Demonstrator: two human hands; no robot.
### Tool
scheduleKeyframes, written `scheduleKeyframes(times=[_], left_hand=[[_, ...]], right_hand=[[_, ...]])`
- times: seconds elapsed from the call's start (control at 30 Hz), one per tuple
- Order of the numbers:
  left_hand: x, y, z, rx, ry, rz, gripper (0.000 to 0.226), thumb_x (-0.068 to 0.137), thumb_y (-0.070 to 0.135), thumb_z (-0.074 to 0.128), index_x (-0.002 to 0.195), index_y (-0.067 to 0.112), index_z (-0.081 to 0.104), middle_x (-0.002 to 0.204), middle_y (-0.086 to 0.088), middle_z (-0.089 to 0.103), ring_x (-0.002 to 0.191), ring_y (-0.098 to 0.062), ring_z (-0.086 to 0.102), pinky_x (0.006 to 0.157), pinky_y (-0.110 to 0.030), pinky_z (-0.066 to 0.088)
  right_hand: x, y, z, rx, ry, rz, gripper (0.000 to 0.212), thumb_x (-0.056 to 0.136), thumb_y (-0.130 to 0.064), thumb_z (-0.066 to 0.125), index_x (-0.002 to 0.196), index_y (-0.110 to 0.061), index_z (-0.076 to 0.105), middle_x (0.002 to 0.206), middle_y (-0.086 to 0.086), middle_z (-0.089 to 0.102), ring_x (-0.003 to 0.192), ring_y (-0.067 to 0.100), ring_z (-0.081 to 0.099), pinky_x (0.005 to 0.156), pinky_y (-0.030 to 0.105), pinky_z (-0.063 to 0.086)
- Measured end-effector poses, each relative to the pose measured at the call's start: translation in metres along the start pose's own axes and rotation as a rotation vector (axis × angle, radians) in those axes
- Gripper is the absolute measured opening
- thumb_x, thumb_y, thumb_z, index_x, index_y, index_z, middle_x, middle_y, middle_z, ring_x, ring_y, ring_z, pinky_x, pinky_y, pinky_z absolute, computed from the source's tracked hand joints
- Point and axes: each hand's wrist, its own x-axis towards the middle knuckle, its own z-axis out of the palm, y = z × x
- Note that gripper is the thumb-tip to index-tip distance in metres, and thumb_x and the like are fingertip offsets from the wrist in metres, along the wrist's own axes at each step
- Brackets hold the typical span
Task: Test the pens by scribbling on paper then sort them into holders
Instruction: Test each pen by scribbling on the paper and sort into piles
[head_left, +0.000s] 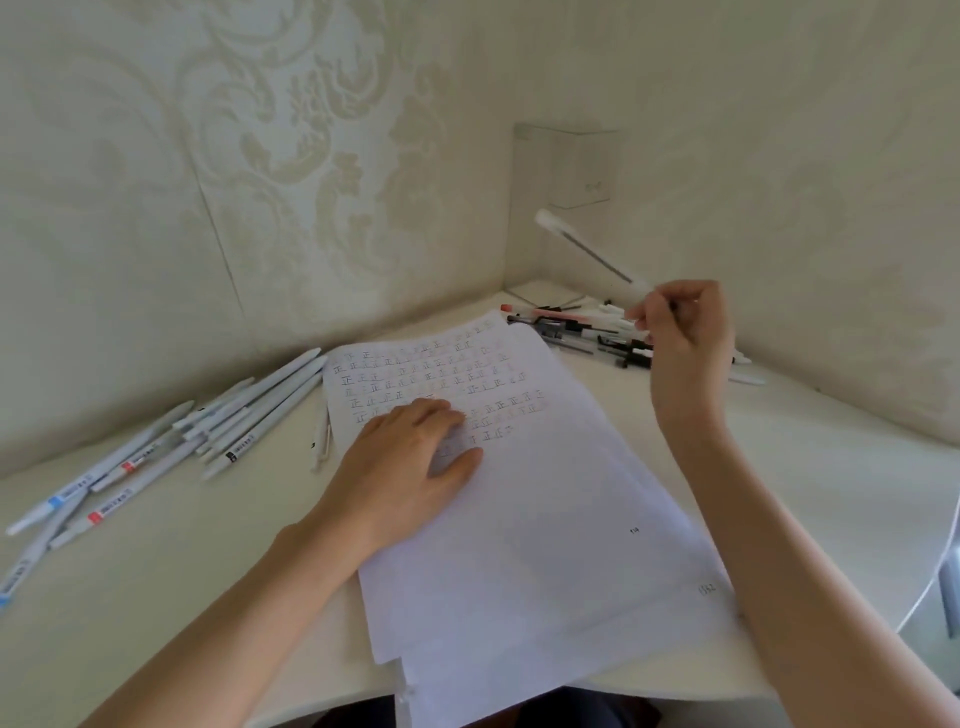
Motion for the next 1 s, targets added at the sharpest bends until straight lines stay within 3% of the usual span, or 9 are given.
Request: scheduleKeyframes(times=[0.07,0.17,0.27,0.43,0.5,0.57,0.7,0.87,1.0], left_hand=[[0.001,0.002,-0.004,-0.065,0.168,-0.04,0.05,0.088,0.044,0.055,0.128,0.015,0.049,0.133,0.001,0.048,0.12,-0.019,0.047,0.098,-0.029,0.033],[0.003,-0.002,-0.011,-0.106,0.407,-0.112,0.054,0.086,0.036,0.06,0.13,0.007,0.045,0.129,-0.01,0.048,0.118,-0.025,0.046,0.095,-0.034,0.037],[0.006,-0.01,-0.013,-0.036,0.444,-0.097,0.055,0.088,0.044,0.052,0.13,0.008,0.047,0.128,-0.013,0.05,0.117,-0.029,0.047,0.096,-0.041,0.04],[0.007,-0.011,-0.011,-0.036,0.324,-0.064,0.024,0.093,0.03,0.052,0.102,0.01,0.063,0.093,-0.004,0.063,0.088,-0.026,0.057,0.074,-0.035,0.042],[0.006,-0.007,-0.011,-0.078,0.27,-0.015,0.018,0.095,0.025,0.05,0.098,0.01,0.059,0.092,-0.002,0.059,0.083,-0.023,0.056,0.069,-0.035,0.042],[0.005,-0.004,-0.009,-0.092,0.202,0.085,0.014,0.096,0.019,0.046,0.1,0.007,0.055,0.092,-0.003,0.054,0.081,-0.023,0.054,0.068,-0.037,0.043],[0.004,0.001,-0.006,-0.153,0.095,0.11,0.019,0.098,0.022,0.04,0.1,0.007,0.051,0.085,0.003,0.05,0.076,-0.02,0.05,0.065,-0.03,0.036],[0.006,0.004,-0.008,-0.109,0.143,0.109,0.027,0.097,0.032,0.038,0.088,0.01,0.049,0.058,0.009,0.041,0.055,-0.018,0.043,0.054,-0.034,0.032],[0.003,0.006,-0.01,-0.102,0.178,0.092,0.028,0.096,0.039,0.038,0.089,0.015,0.052,0.053,0.006,0.042,0.051,-0.012,0.045,0.054,-0.033,0.037]], right_hand=[[-0.005,-0.003,0.005,0.12,-0.194,0.063,0.018,0.09,0.001,0.05,0.083,-0.016,0.052,0.066,-0.003,0.066,0.064,0.01,0.058,0.063,0.021,0.044],[-0.014,-0.004,0.013,0.091,-0.505,0.163,0.016,0.09,0.006,0.051,0.083,-0.008,0.054,0.063,0.0,0.067,0.062,0.014,0.057,0.062,0.025,0.044],[-0.022,-0.007,0.019,0.096,-0.67,0.195,0.01,0.091,0.006,0.052,0.086,-0.003,0.055,0.066,0.002,0.068,0.063,0.016,0.056,0.064,0.026,0.046],[-0.032,-0.009,0.026,0.322,-0.685,0.343,0.012,0.09,0.005,0.052,0.085,-0.005,0.056,0.069,0.009,0.067,0.064,0.018,0.056,0.063,0.024,0.046],[-0.037,-0.008,0.031,0.446,-0.72,0.437,0.006,0.088,-0.001,0.056,0.085,-0.006,0.056,0.067,0.007,0.064,0.064,0.018,0.055,0.06,0.023,0.045],[-0.044,-0.006,0.037,0.396,-0.785,0.461,0.006,0.083,-0.013,0.061,0.085,-0.007,0.058,0.066,0.005,0.062,0.065,0.017,0.054,0.059,0.023,0.044],[-0.05,-0.003,0.043,0.323,-0.815,0.451,0.01,0.079,-0.018,0.065,0.08,-0.008,0.062,0.064,0.002,0.061,0.063,0.015,0.051,0.058,0.022,0.042],[-0.05,-0.008,0.042,0.438,-0.799,0.509,0.014,0.078,-0.016,0.066,0.079,-0.005,0.058,0.061,0.003,0.06,0.059,0.012,0.053,0.057,0.019,0.043],[-0.052,-0.009,0.043,0.457,-0.806,0.505,0.011,0.084,-0.015,0.064,0.079,-0.006,0.062,0.064,0.006,0.062,0.06,0.013,0.055,0.057,0.02,0.044]])
